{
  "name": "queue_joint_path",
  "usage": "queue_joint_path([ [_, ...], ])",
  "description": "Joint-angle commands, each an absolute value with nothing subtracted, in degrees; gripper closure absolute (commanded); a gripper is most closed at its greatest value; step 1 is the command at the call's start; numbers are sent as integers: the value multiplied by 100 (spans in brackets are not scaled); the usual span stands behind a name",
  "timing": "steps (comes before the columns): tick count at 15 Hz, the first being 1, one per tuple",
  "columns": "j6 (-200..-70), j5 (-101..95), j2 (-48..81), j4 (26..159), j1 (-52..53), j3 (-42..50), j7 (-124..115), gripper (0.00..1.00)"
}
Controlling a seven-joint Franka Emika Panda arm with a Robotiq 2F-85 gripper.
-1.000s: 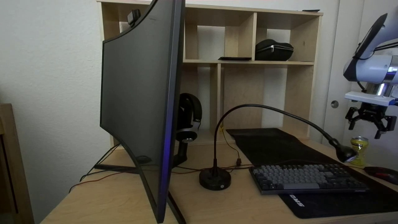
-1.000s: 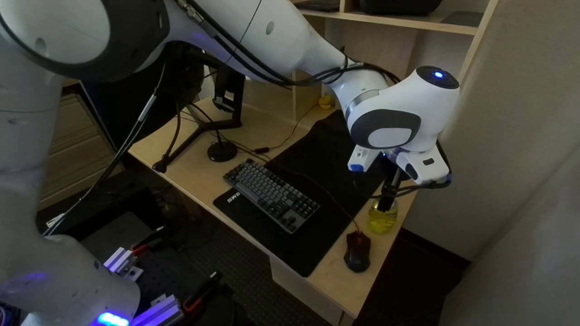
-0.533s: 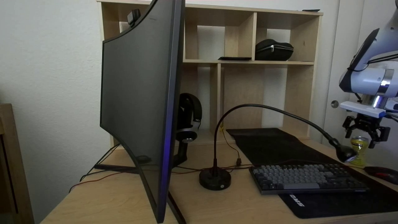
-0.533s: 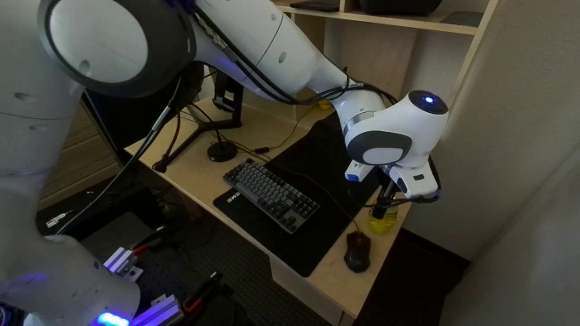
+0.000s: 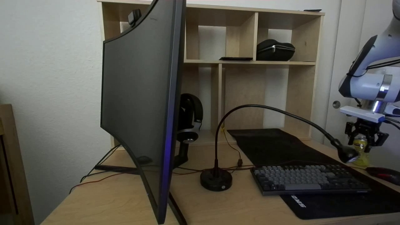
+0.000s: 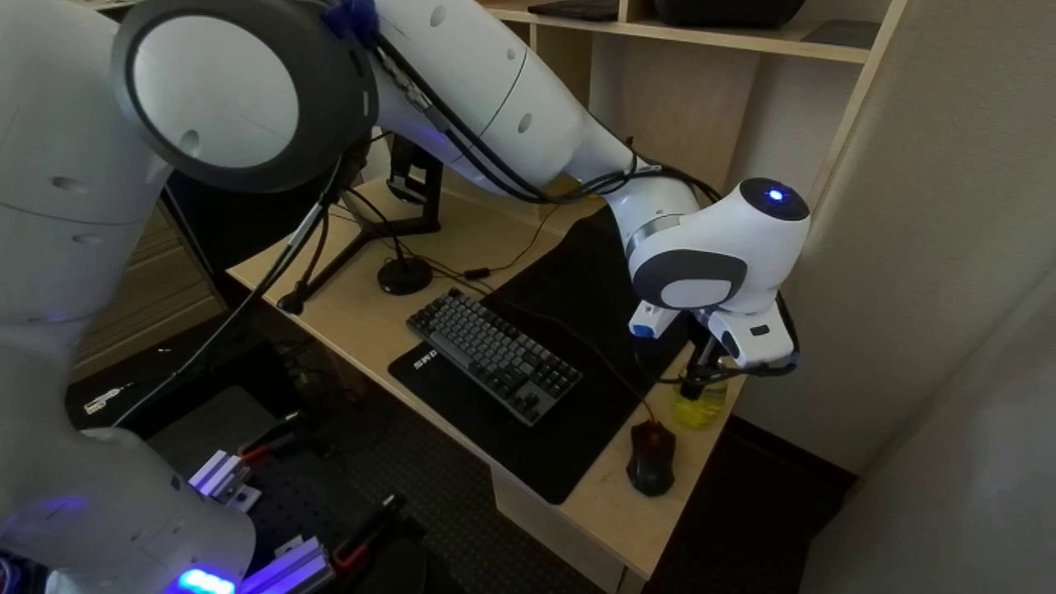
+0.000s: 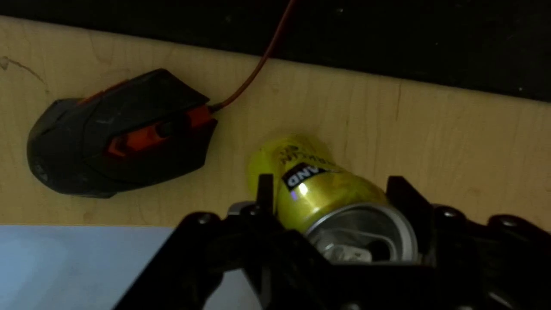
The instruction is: Move the yellow can to the left
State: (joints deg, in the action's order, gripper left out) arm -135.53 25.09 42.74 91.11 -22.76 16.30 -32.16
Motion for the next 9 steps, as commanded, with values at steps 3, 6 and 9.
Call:
queue_joint_path([
  [3, -13912, 2622, 4364, 9010, -2411, 1451, -2953, 61],
  [6, -14046, 3140, 3932, 9122, -2568, 981, -2535, 61],
  [9, -13842, 3823, 3834, 8941, -2764, 511, -2006, 61],
])
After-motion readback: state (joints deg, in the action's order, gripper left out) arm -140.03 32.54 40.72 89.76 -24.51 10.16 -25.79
